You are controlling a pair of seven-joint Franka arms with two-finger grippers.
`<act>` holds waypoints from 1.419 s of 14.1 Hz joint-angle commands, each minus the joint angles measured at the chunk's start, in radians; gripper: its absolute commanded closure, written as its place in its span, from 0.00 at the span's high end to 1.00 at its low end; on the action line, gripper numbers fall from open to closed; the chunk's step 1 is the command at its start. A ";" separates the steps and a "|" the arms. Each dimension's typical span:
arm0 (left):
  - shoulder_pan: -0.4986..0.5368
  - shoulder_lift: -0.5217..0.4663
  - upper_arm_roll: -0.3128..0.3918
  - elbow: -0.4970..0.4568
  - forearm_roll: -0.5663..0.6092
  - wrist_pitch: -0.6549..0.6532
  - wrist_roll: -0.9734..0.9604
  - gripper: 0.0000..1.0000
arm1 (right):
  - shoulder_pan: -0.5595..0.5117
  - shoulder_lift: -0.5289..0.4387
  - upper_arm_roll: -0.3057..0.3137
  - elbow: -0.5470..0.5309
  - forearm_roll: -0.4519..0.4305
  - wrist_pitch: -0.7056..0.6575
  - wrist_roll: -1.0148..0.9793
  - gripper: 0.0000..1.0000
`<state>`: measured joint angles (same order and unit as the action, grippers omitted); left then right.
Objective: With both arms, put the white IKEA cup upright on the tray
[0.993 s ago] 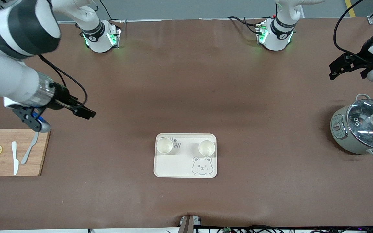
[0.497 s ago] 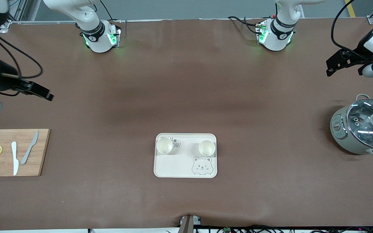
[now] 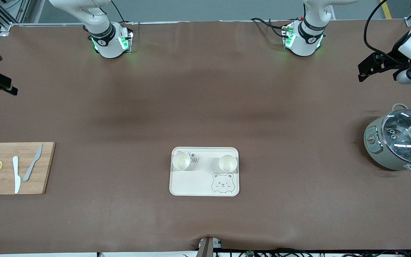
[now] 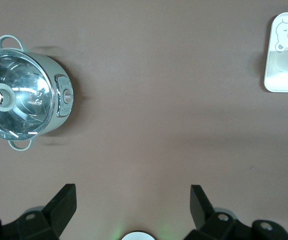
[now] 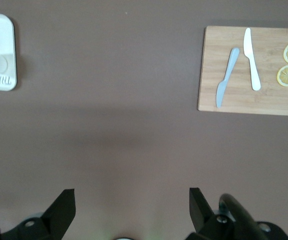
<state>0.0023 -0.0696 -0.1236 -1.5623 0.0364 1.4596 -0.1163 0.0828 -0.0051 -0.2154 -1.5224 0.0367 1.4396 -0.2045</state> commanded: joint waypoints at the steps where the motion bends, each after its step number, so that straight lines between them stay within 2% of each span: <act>1: 0.005 -0.018 -0.001 -0.002 -0.007 -0.016 0.017 1.00 | 0.009 -0.137 0.019 -0.186 -0.050 0.084 -0.006 1.00; 11: 0.002 -0.009 -0.001 0.008 -0.004 -0.016 0.017 1.00 | 0.031 -0.138 0.033 -0.170 -0.051 0.110 -0.003 1.00; 20: 0.004 -0.002 0.001 0.018 0.008 -0.016 0.015 1.00 | 0.043 -0.085 0.027 -0.121 -0.051 0.154 -0.001 1.00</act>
<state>0.0033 -0.0711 -0.1222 -1.5599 0.0364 1.4566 -0.1164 0.1122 -0.1119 -0.1831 -1.6745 0.0109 1.6016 -0.2066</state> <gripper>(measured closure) 0.000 0.000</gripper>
